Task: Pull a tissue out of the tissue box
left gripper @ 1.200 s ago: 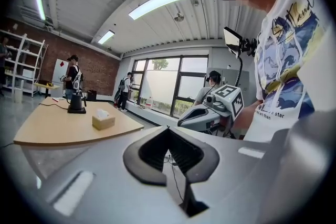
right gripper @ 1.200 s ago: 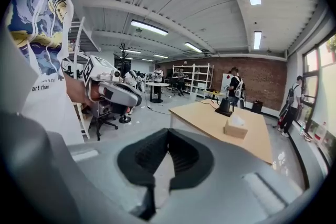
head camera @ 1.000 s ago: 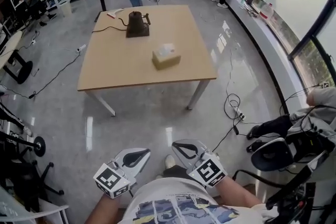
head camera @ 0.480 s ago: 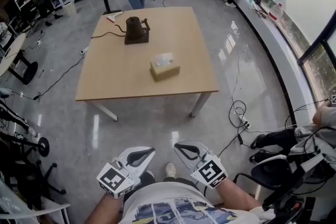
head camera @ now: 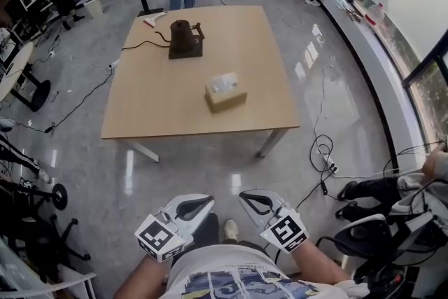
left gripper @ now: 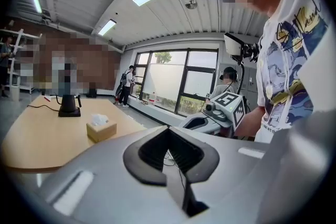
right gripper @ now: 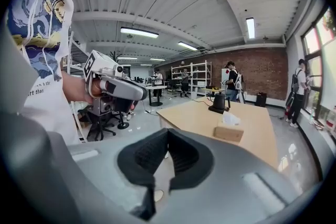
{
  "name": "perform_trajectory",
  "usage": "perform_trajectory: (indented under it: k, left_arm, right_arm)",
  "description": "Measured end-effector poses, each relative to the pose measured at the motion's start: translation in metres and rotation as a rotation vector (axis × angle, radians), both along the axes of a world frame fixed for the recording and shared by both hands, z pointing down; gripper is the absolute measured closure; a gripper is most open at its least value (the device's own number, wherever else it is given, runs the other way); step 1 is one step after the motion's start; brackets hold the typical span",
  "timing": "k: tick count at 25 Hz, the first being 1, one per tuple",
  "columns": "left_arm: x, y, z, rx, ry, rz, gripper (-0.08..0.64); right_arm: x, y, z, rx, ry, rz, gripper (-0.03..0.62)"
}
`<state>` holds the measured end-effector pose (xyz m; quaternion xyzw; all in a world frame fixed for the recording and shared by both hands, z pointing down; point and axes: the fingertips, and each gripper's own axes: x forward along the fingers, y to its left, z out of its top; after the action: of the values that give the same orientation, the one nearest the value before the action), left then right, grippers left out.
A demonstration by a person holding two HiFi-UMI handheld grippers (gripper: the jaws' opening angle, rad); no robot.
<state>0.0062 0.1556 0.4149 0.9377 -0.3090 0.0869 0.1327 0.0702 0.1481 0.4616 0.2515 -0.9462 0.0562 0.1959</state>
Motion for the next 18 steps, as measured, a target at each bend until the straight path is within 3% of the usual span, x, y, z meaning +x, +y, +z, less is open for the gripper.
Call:
perform_trajectory:
  k: [5,18]
  left_arm:
    - [-0.023,-0.035,-0.001,0.004,0.034,0.016,0.558]
    - [-0.084,-0.122,-0.002,0.045,0.031,0.058,0.558]
  right_arm:
    - [-0.017,-0.028,-0.009,0.023,0.027,0.019,0.589]
    - [-0.081,-0.121,-0.017,0.085,0.049,0.014,0.589]
